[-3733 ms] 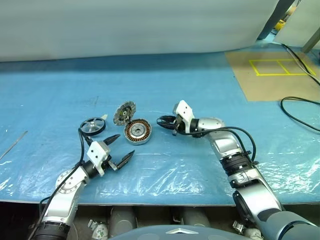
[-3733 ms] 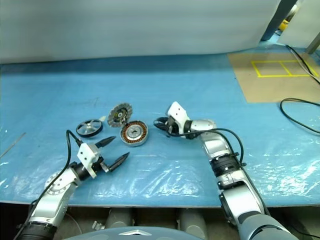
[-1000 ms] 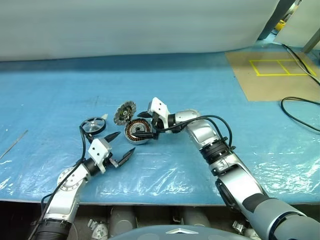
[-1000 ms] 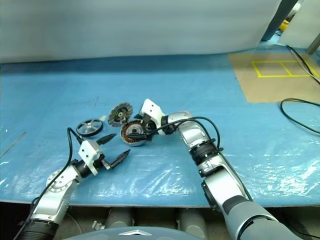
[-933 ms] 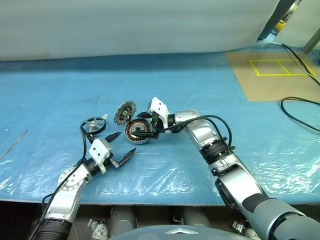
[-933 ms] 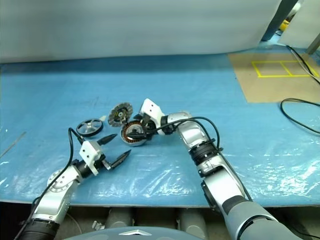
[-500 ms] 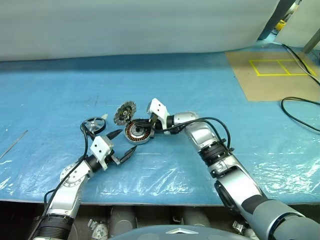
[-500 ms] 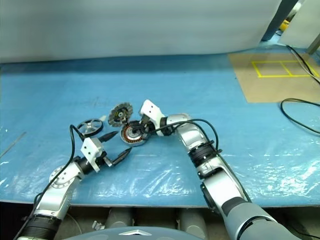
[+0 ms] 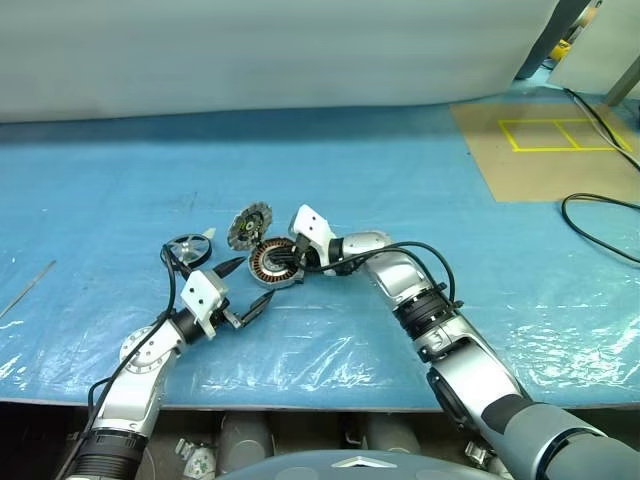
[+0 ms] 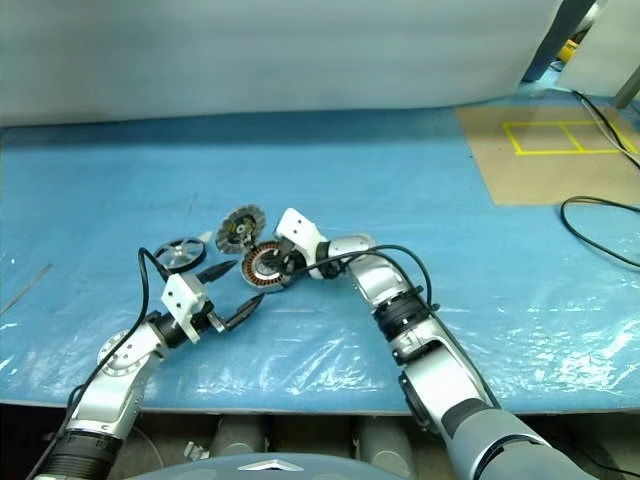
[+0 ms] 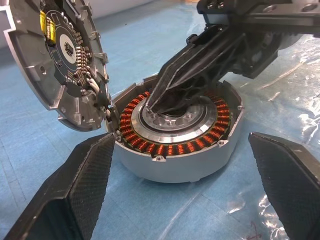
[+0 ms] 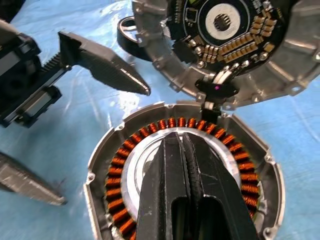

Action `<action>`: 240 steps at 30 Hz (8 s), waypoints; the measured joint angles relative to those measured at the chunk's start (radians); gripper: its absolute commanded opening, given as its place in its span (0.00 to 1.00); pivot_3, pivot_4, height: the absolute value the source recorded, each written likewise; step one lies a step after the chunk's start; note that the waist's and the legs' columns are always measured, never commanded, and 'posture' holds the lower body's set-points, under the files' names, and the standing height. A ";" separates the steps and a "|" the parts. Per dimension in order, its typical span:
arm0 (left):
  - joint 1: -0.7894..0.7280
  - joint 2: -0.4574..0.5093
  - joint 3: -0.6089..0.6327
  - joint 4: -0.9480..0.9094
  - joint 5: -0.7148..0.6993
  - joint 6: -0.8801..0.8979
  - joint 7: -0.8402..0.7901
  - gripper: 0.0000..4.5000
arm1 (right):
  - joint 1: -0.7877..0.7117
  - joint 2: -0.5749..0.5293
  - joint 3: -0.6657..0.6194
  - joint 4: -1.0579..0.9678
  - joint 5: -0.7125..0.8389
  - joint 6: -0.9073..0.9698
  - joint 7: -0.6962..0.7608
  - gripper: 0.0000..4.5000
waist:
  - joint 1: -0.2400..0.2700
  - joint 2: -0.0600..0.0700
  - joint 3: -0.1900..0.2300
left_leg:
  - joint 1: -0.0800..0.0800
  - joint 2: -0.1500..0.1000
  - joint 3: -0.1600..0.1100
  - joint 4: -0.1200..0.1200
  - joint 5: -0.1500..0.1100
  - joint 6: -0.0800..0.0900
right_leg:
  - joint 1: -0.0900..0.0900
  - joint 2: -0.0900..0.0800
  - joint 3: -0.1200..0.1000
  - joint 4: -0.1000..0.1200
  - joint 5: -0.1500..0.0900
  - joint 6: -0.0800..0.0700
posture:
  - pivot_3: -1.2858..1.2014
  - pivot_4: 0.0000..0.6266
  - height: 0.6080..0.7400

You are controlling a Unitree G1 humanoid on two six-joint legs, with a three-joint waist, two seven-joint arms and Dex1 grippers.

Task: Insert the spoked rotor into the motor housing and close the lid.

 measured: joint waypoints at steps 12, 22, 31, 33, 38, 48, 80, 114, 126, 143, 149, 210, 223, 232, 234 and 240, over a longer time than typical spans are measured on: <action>0.001 0.000 0.000 0.001 0.000 0.000 0.000 1.00 | -0.013 -0.047 0.057 0.002 -0.068 -0.050 0.053 0.01 | 0.001 0.000 0.000 | 0.008 -0.001 0.000 0.000 0.000 0.000 | 0.011 -0.002 0.000 -0.001 -0.001 0.000 | 0.52 0.24 1.00; 0.004 0.000 -0.001 -0.002 0.001 0.003 0.001 1.00 | -0.007 -0.066 0.072 -0.041 -0.077 -0.002 0.079 0.01 | 0.000 0.000 -0.001 | 0.008 -0.001 0.000 -0.002 0.000 0.000 | 0.012 -0.002 0.000 -0.001 -0.001 0.000 | 0.52 0.24 1.00; -0.001 0.000 -0.002 -0.029 0.001 0.027 0.009 1.00 | -0.038 -0.099 0.120 -0.081 -0.114 0.052 0.102 0.01 | 0.001 0.001 -0.001 | 0.012 -0.001 0.000 -0.003 0.000 0.000 | 0.014 -0.002 0.000 -0.002 -0.001 0.000 | 0.52 0.24 1.00; -0.003 0.000 -0.002 -0.032 0.001 0.032 0.010 1.00 | -0.043 -0.104 0.129 -0.094 -0.116 0.073 0.105 0.01 | 0.001 0.001 -0.001 | 0.012 -0.001 0.000 -0.004 0.000 0.000 | 0.014 -0.002 0.001 -0.003 -0.001 0.000 | 0.52 0.24 1.00; -0.005 0.000 -0.002 -0.038 0.001 0.035 0.010 1.00 | -0.050 -0.120 0.133 -0.117 -0.118 0.107 0.123 0.01 | 0.003 0.001 -0.001 | 0.011 -0.002 0.000 -0.005 0.000 0.000 | 0.014 -0.002 0.000 -0.005 -0.001 0.000 | 0.52 0.24 1.00; -0.007 0.003 0.000 -0.037 0.001 0.032 0.007 1.00 | -0.041 -0.030 0.018 -0.015 -0.050 0.062 0.031 0.01 | 0.000 0.001 -0.001 | 0.005 -0.001 0.000 -0.005 0.000 0.000 | 0.008 -0.001 0.000 -0.006 -0.001 0.000 | 0.52 0.24 1.00; -0.182 0.464 0.274 -0.053 -0.324 0.390 -0.258 0.88 | 0.025 -0.145 -0.020 -0.101 0.011 -0.010 0.142 0.00 | 0.003 -0.002 0.001 | 0.000 -0.001 -0.001 -0.002 0.000 0.000 | 0.000 0.000 -0.001 -0.002 0.000 0.000 | 0.52 0.24 1.00; -0.959 0.454 -0.189 0.994 0.282 0.164 -0.740 0.59 | 0.172 -0.246 -0.062 -0.495 0.134 0.207 0.111 0.00 | 0.018 -0.006 0.004 | -0.003 -0.002 -0.007 -0.002 0.000 -0.003 | 0.000 0.000 -0.004 0.000 0.003 0.006 | 0.52 0.24 1.00; -0.959 0.414 -0.182 1.030 0.286 0.153 -0.705 0.59 | 0.172 -0.259 -0.067 -0.498 0.149 0.206 0.087 0.00 | 0.030 -0.006 0.004 | -0.003 -0.002 -0.007 -0.002 0.000 -0.003 | 0.000 0.000 -0.004 0.000 0.003 0.006 | 0.52 0.24 1.00; -0.880 0.423 -0.055 0.978 0.191 0.180 -0.732 0.28 | 0.160 -0.258 -0.067 -0.460 0.149 0.155 0.073 0.00 | 0.029 -0.006 0.004 | -0.003 -0.002 -0.007 -0.002 -0.001 -0.003 | 0.001 0.000 -0.004 -0.001 0.003 0.006 | 0.52 0.24 1.00; -0.609 0.446 0.155 0.665 -0.026 0.296 -0.730 0.28 | 0.159 -0.260 -0.069 -0.441 0.149 0.138 0.071 0.00 | 0.025 -0.006 0.004 | -0.002 -0.001 -0.007 -0.003 -0.002 -0.005 | 0.001 0.000 -0.004 -0.001 0.003 0.006 | 0.52 0.24 1.00; -0.324 0.191 0.001 -0.077 -0.154 0.582 -0.264 0.28 | 0.233 -0.373 -0.128 -0.506 0.202 0.190 0.103 0.00 | 0.024 -0.006 0.005 | 0.000 -0.002 -0.006 0.000 -0.001 -0.003 | 0.006 0.001 -0.002 -0.001 0.003 0.005 | 0.52 0.24 1.00; -0.342 0.210 -0.014 -0.081 -0.148 0.638 -0.262 0.49 | 0.231 -0.370 -0.125 -0.502 0.189 0.183 0.096 0.00 | 0.027 -0.006 0.005 | 0.000 -0.002 -0.006 0.001 -0.001 -0.003 | 0.007 0.001 -0.002 -0.001 0.002 0.004 | 0.52 0.24 1.00; -0.363 0.197 -0.018 -0.115 -0.175 0.714 -0.213 0.91 | 0.231 -0.369 -0.118 -0.496 0.183 0.168 0.095 0.00 | 0.026 -0.006 0.005 | 0.000 -0.002 -0.006 0.000 -0.001 -0.003 | 0.007 0.001 -0.002 -0.001 0.002 0.004 | 0.52 0.24 1.00; -0.363 0.190 -0.011 -0.116 -0.187 0.718 -0.205 0.81 | 0.231 -0.369 -0.117 -0.495 0.182 0.164 0.094 0.00 | 0.026 -0.006 0.005 | 0.000 -0.002 -0.006 0.000 -0.001 -0.003 | 0.007 0.001 -0.002 -0.001 0.002 0.004 | 0.52 0.24 1.00; -0.357 0.151 0.010 -0.119 -0.223 0.727 -0.185 0.34 | 0.231 -0.364 -0.117 -0.490 0.177 0.155 0.088 0.00 | 0.026 -0.006 0.005 | -0.001 -0.002 -0.006 0.001 -0.001 -0.003 | 0.007 0.001 -0.002 -0.002 0.002 0.004 | 0.52 0.24 1.00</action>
